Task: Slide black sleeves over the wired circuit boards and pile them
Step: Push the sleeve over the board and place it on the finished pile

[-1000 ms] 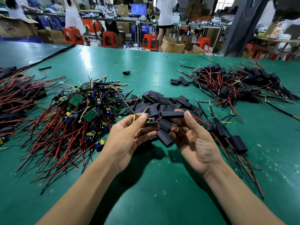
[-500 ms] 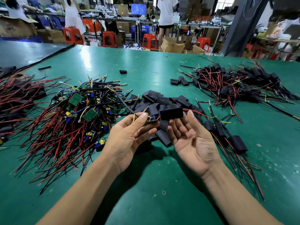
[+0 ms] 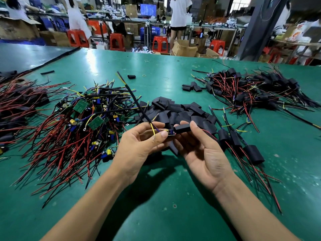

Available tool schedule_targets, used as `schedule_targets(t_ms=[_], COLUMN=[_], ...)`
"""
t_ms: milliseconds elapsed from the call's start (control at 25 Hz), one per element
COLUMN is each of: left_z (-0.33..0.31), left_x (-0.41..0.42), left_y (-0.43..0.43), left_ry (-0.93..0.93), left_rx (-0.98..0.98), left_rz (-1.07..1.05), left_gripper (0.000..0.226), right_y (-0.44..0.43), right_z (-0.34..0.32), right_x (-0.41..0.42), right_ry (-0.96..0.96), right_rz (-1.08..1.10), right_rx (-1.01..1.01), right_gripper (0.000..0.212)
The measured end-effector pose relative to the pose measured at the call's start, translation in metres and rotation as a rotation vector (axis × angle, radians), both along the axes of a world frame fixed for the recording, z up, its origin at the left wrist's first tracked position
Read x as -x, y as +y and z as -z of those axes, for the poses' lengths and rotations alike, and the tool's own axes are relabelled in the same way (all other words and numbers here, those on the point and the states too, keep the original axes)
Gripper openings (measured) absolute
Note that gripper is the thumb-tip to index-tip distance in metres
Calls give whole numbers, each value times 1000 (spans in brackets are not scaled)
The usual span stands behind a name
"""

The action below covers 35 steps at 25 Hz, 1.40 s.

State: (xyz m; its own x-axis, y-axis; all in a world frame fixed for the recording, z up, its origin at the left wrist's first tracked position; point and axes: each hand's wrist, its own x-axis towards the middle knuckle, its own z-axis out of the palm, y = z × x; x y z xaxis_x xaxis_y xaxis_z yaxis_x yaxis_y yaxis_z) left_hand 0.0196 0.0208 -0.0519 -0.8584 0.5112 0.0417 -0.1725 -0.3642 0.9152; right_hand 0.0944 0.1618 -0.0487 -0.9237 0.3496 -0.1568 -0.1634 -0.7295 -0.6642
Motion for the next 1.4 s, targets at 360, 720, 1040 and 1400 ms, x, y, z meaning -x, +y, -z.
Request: schedule_targets(t_ms=[360, 720, 1040, 1400], left_z=[0, -1, -1, -3], left_x=[6, 6, 4, 5], left_y=[-1, -2, -3, -6], left_ry=[-60, -81, -22, 64], left_rx=[-85, -103, -42, 40], left_rz=[-46, -39, -13, -16], left_gripper=[27, 27, 25, 25], right_y=[-1, -7, -5, -5], right_z=[7, 9, 8, 11], right_x=[3, 3, 2, 3], right_ry=[-58, 6, 20, 37], right_rz=[52, -3, -30, -57], right_rx=[-189, -17, 28, -134], right_gripper=[27, 27, 29, 46])
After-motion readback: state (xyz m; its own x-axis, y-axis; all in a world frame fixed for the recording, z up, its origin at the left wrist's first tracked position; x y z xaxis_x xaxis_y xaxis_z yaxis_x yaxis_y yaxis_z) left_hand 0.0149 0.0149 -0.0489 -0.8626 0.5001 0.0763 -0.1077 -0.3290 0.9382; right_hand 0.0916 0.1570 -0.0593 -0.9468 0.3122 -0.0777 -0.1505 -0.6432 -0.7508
